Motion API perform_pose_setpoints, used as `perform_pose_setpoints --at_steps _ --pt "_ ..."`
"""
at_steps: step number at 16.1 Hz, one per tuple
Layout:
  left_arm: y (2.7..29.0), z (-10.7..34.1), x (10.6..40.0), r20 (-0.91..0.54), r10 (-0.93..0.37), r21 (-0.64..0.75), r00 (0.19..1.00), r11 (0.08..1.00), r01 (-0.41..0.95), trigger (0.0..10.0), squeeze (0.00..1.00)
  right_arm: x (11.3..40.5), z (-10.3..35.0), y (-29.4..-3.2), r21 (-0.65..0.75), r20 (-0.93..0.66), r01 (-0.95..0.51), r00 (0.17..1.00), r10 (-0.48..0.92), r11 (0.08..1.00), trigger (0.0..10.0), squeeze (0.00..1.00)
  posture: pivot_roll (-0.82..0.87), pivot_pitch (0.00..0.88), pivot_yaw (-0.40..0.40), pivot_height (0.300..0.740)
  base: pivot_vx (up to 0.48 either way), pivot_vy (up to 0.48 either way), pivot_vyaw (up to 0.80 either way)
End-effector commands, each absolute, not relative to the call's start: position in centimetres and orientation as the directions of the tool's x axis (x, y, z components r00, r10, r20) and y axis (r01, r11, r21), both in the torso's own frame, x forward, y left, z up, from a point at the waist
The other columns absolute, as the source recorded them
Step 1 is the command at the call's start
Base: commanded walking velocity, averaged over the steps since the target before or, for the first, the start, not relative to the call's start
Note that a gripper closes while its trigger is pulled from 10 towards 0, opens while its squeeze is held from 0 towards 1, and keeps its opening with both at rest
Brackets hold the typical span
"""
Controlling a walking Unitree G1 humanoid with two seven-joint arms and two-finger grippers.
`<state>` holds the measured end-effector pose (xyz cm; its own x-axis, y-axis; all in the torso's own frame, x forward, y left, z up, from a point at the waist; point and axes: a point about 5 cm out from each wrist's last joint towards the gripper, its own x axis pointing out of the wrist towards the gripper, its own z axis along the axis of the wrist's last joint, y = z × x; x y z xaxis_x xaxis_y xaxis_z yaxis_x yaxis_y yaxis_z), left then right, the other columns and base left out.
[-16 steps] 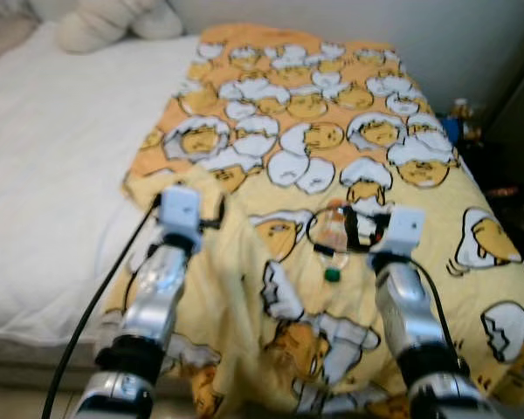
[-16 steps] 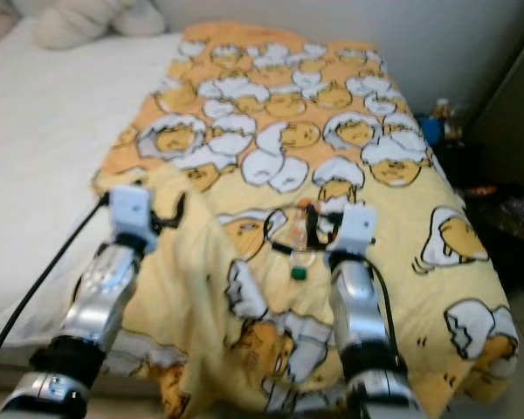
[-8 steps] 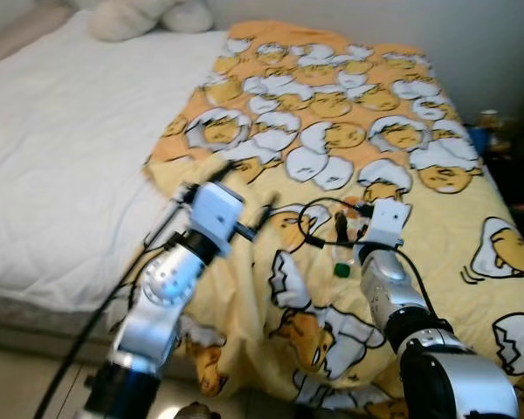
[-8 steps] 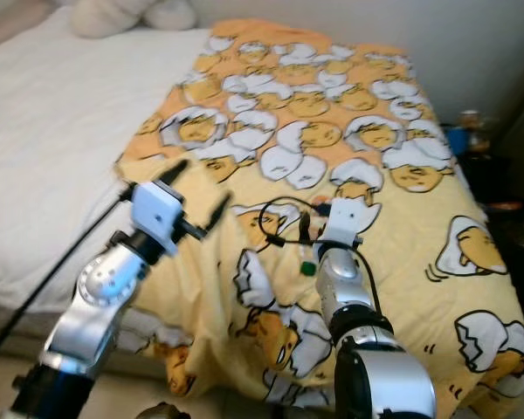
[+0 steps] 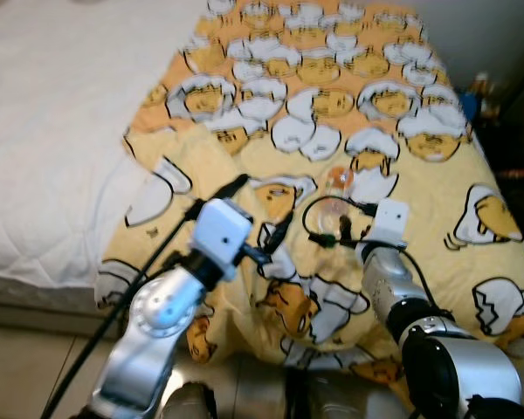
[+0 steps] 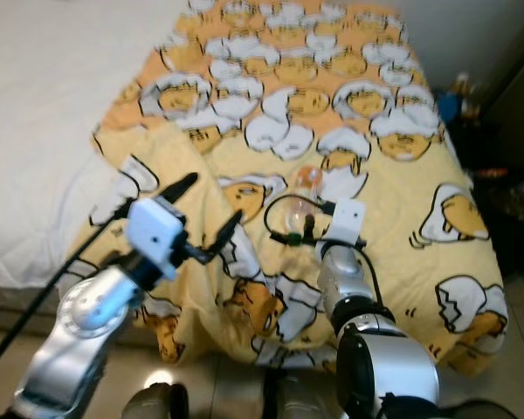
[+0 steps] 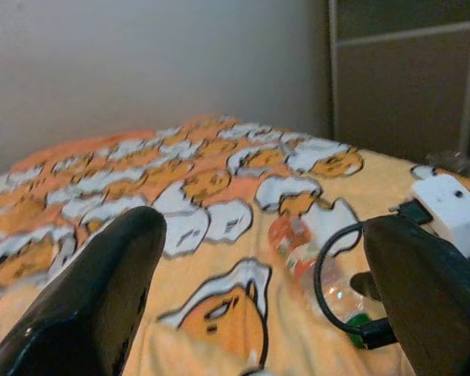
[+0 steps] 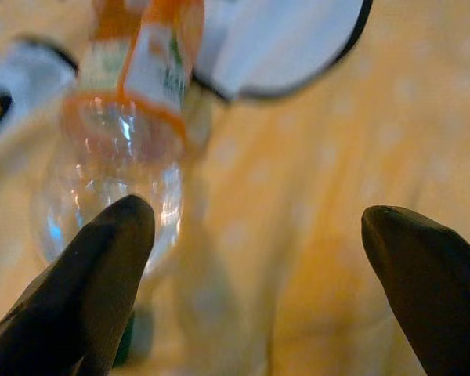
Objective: Clean up the room
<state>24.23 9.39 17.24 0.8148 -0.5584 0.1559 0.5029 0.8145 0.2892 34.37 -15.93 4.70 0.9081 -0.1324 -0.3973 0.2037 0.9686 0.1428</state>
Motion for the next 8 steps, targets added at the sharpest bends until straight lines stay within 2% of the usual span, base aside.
perform_pose_setpoints --at_steps 1,7,8 --pt "9.4 17.6 23.6 0.152 -0.547 0.302 0.823 0.819 0.489 10.0 0.00 34.6 4.9 -15.3 0.150 -0.406 0.182 0.908 -0.107 0.972 10.0 0.00 0.30 0.272 -0.047 0.740 0.000 0.000 0.00" --pt "8.6 18.0 21.3 0.124 -0.557 0.321 0.821 0.806 0.498 10.0 0.00 35.3 5.7 -13.6 0.206 -0.386 0.134 0.921 -0.046 0.969 10.0 0.00 0.33 0.288 -0.067 0.740 0.000 0.000 0.00" --pt "8.7 17.7 21.2 0.106 -0.551 0.323 0.828 0.807 0.495 10.0 0.00 35.2 5.5 -13.3 0.261 -0.414 0.152 0.910 -0.032 0.953 0.0 0.00 0.32 0.287 -0.072 0.740 0.000 0.000 0.00"
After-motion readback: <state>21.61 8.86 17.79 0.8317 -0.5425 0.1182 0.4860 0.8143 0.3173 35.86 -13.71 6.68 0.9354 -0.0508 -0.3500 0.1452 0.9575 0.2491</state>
